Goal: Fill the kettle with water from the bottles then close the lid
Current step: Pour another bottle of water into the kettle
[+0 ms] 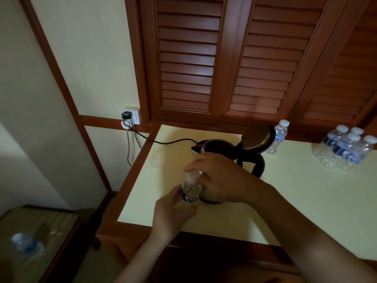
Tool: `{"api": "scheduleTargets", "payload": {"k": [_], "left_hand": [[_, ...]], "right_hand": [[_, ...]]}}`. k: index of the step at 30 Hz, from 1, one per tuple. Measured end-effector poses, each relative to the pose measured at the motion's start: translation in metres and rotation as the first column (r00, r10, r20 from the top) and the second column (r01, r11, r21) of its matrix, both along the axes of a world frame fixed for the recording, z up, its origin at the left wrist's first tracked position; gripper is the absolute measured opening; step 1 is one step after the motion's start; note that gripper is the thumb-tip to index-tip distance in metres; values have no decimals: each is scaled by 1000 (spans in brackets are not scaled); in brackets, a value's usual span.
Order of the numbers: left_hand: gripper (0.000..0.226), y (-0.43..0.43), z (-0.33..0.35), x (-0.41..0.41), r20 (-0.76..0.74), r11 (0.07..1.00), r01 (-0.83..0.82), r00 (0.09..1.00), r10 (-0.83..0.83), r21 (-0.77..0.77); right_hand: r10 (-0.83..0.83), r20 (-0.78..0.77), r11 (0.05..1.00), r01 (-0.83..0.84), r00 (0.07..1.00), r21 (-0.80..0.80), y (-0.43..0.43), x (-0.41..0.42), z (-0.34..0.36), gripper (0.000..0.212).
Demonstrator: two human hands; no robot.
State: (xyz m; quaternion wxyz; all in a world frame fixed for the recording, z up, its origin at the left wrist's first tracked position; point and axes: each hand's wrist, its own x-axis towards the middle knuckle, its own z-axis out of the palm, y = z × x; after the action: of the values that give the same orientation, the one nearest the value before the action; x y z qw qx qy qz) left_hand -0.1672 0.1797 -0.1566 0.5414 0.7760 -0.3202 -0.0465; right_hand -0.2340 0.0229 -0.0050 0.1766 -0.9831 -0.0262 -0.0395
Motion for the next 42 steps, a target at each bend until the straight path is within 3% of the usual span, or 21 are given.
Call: {"api": "scheduleTargets", "payload": {"k": [3,8,13,19,24,30,37,39,42], "left_hand": [[50,0,2,-1,-8,1000,-1,1000,1,1],[47,-2,2,0,-34,1000,15,999,-16,-20],[46,5,7,5,-140,995,97,985,-100,-28],[48,8,12,6,-285,980,187,938,-198,-66],[49,9,15,7,-325,976,201,920,-219,-88],[43,15,19,15,-385,954,285,873,-300,-97],[42,13,21,7,-327,951,302,894,-307,-69],[42,11,18,2,-313,951,301,898,-308,-71],[38,4,21,-10,-292,942,327,896,-336,-81]], "right_hand": [[-75,5,991,76,997,-106,7,1,4,29],[-175,-1,937,167,985,-306,20,2,9,45],[-65,-75,990,55,995,-126,13,-2,16,36],[-66,-48,963,51,997,-264,17,-2,15,24],[-227,34,872,219,973,-437,31,0,5,59],[-145,7,974,144,989,-173,27,-13,6,42],[-314,80,928,324,946,-186,41,-22,-3,42],[-355,92,922,364,930,-128,41,-30,-5,42],[-414,141,910,406,899,82,37,-53,-12,41]]}}
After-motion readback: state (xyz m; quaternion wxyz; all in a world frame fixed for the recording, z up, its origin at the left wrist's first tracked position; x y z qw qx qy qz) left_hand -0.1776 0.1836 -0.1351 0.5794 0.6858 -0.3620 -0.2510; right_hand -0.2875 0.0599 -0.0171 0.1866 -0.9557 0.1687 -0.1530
